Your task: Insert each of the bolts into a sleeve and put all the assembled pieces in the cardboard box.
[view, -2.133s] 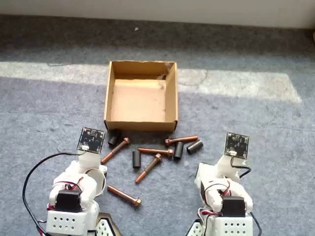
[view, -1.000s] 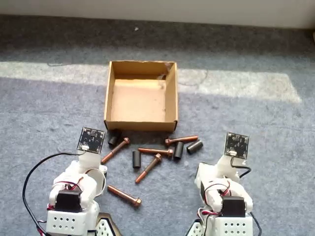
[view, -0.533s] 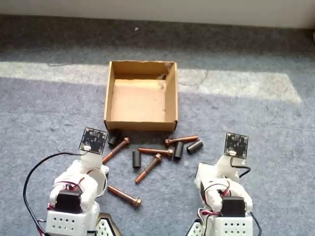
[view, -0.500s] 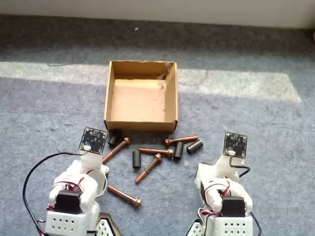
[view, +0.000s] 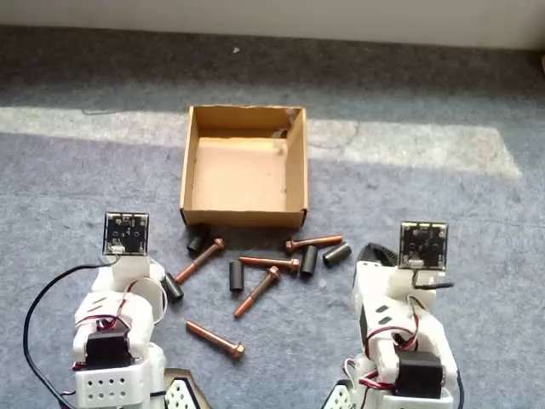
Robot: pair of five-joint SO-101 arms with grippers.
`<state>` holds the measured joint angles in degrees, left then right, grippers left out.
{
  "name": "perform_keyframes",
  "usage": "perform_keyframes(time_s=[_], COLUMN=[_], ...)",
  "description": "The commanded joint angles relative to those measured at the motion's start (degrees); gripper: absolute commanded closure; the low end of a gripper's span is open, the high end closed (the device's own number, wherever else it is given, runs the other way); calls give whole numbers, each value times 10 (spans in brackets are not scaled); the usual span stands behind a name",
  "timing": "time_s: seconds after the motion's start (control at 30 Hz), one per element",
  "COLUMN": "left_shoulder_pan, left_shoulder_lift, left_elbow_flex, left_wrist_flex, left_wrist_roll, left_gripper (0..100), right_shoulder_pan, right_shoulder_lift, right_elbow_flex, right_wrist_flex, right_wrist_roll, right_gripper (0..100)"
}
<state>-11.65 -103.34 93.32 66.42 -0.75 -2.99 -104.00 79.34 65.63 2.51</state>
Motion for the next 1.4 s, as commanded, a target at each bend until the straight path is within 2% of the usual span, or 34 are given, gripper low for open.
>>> perform_keyframes(time_s=[0.0, 0.17, 0.37, 0.43, 0.77, 1.13, 1.37], left_shoulder_pan=[-14, -14, -15, -15, -15, -15, -15], left_shoulder_lift=[-7, -7, -7, -7, -7, -7, -7], left_elbow_flex=[0, 4, 5, 5, 6, 20, 20], left_wrist_flex=[-27, -27, -27, -27, -27, -31, -31], left_wrist_roll=[3, 3, 3, 3, 3, 3, 3], left_gripper=[993, 993, 993, 993, 993, 993, 993], right_shoulder_pan=[-8, -62, -142, -158, -170, -169, -166], right_shoulder_lift=[96, 332, 575, 633, 771, 903, 938], right_elbow_flex=[-74, -170, -244, -258, -327, -327, -327], right_wrist_flex=[-9, -9, -8, -9, -34, -117, -147], right_wrist_roll=[-55, -144, -283, -310, -388, -399, -393], right_gripper=[988, 979, 768, 746, 746, 752, 935])
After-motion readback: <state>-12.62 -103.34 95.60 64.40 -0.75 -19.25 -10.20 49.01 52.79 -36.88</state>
